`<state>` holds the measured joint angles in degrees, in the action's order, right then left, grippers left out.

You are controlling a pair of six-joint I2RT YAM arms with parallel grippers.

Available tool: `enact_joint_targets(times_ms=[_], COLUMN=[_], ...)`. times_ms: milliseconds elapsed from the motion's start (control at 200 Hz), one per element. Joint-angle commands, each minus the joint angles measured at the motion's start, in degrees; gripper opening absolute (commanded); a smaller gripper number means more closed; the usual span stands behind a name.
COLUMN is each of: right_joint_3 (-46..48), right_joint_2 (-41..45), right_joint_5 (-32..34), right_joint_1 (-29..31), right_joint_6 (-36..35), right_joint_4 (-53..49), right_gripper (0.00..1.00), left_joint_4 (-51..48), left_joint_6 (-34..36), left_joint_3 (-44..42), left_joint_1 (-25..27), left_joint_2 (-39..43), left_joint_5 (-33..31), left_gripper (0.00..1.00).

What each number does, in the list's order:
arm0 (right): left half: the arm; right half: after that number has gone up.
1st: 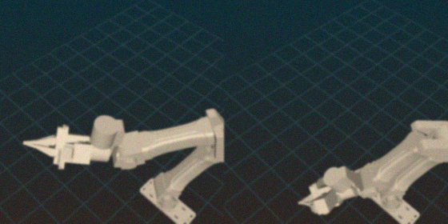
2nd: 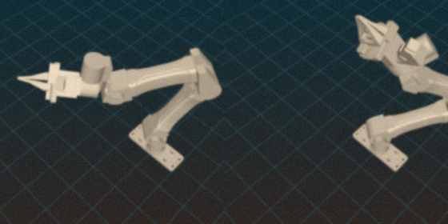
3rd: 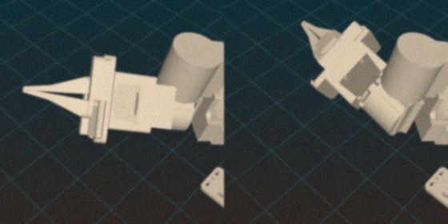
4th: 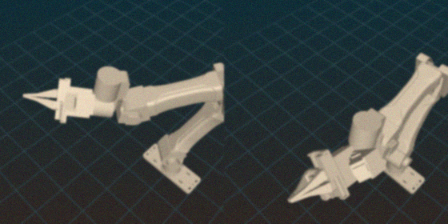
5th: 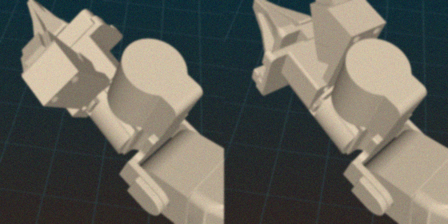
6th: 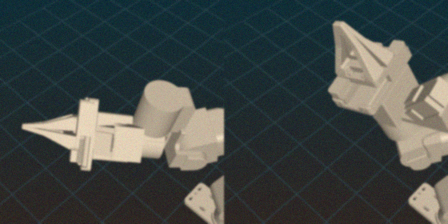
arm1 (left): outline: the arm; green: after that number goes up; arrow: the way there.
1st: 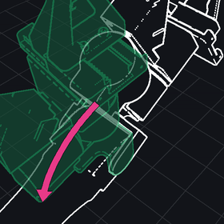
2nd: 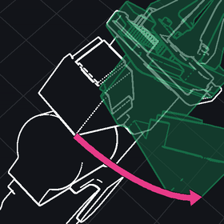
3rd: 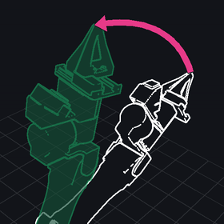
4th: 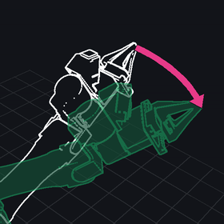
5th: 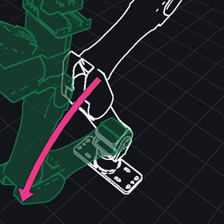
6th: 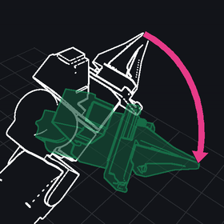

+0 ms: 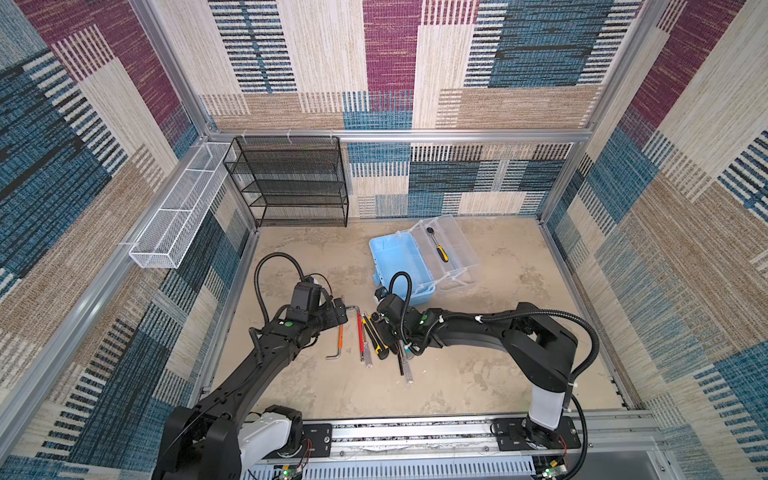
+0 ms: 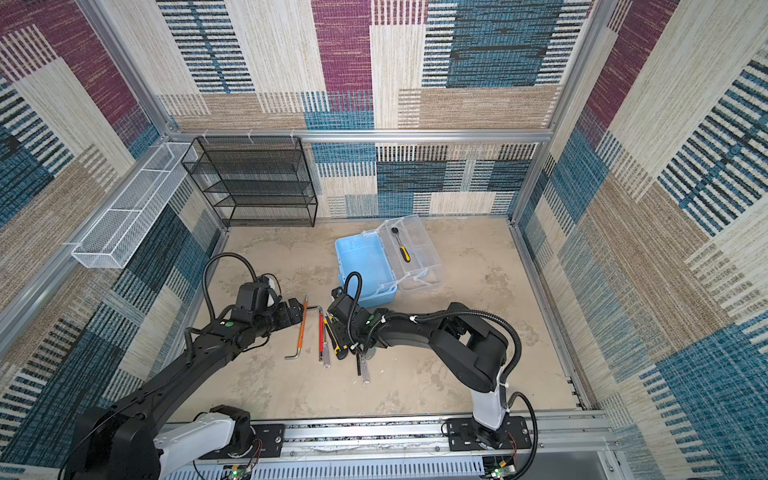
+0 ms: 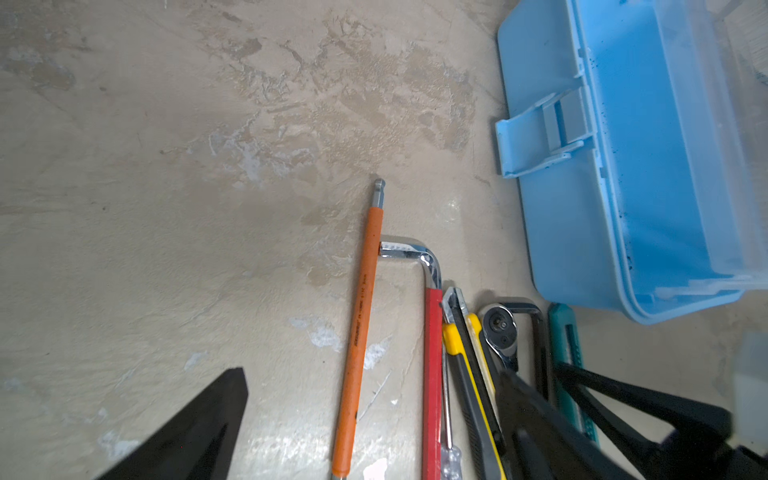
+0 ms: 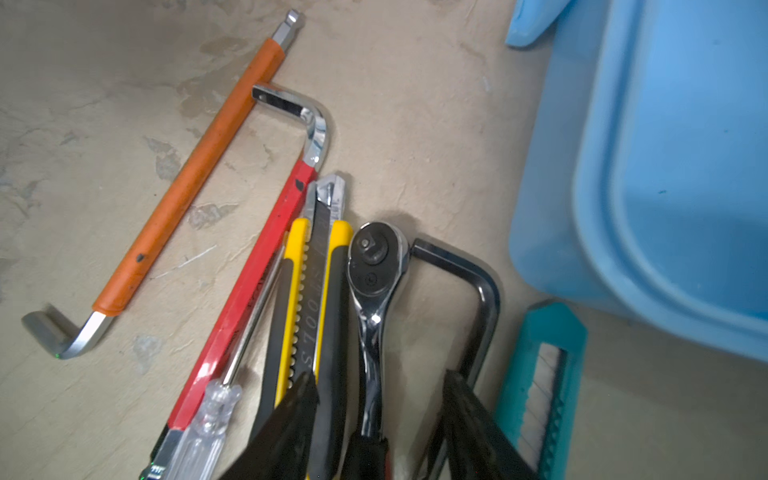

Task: Pack the tool kit
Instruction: 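Move the right gripper back over the red-handled ratchet wrench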

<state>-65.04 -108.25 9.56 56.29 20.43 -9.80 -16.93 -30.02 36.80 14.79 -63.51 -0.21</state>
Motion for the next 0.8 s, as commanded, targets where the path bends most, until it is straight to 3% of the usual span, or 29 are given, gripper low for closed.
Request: enact_joint_targets(times_ms=[0, 436, 796], right_joint_3=[-0.53, -3.85, -1.41], right_joint_2=[-1.12, -5.51, -2.96], right_joint_5=[0.28, 0.89, 0.49], right_joint_1=[0.03, 0.02, -0.48], right_joint_6=[-0.5, -0.78, -0.21], right_joint_4=[0.67, -2.4, -2.18], right_gripper=[0.51, 0.47, 0.43], left_joint_4=[3.39, 8.1, 7.44], left_joint_6=[-0.45, 1.94, 1.86], left_joint_3=[-1.58, -7.25, -6.05], left_joint_1=[-0.02, -0.07, -0.02], left_joint_2=[2.08, 8.98, 6.88], left_joint_5=[-1.79, -0.64, 2.22], left_gripper=[0.94, 0.89, 0.88])
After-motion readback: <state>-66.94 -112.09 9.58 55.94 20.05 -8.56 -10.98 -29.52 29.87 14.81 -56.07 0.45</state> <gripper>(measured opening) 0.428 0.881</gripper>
